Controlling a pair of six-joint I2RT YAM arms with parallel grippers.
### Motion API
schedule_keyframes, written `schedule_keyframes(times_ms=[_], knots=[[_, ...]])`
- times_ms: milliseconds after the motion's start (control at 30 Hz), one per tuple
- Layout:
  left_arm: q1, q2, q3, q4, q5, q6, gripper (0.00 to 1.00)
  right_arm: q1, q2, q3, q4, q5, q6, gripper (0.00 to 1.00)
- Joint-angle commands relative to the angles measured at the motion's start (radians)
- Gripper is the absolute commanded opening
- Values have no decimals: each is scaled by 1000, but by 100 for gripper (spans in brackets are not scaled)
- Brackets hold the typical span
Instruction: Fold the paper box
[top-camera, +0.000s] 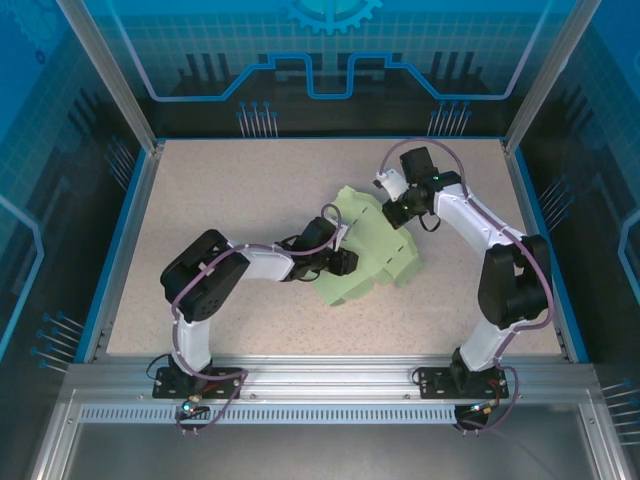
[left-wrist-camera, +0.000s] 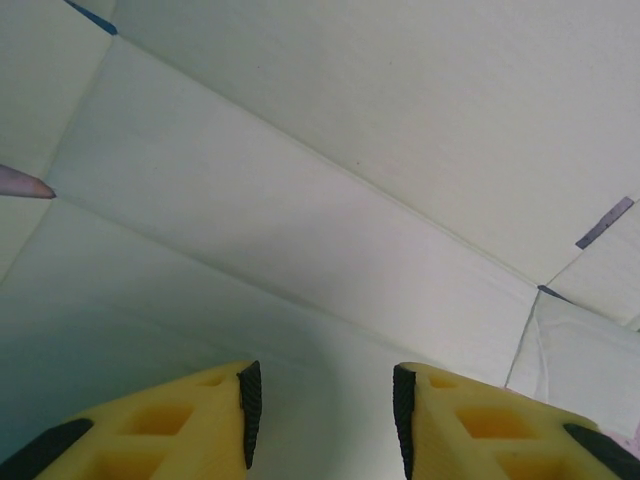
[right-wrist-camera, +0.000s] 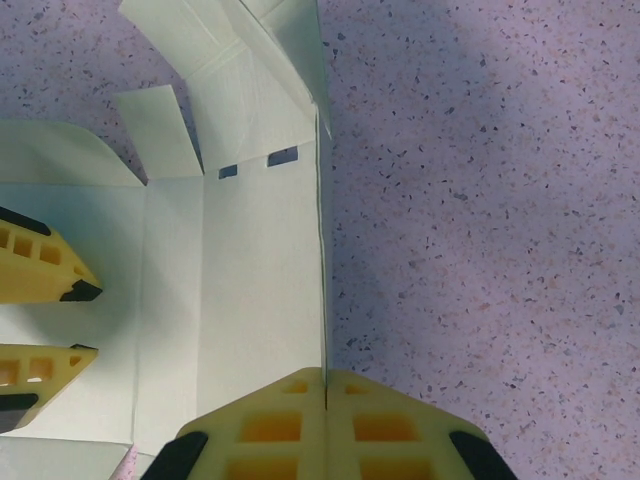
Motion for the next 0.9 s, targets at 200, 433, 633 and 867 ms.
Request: schedule_keyframes(times_ms=[200,433,633,867], knots=[[-2,55,-14,23,-20,20,41,-11,-21,4,-9,-35,16,0],[-5,67,-22,29,-14,9,40,4,-39,7,-25,-31,30,0],[-8,62,-37,43,-22,3,39,18,-50,17,-37,-56,51,0],[-8,67,-52,82,-18,-4,39,55,-77,25,-50,-83,99,0]])
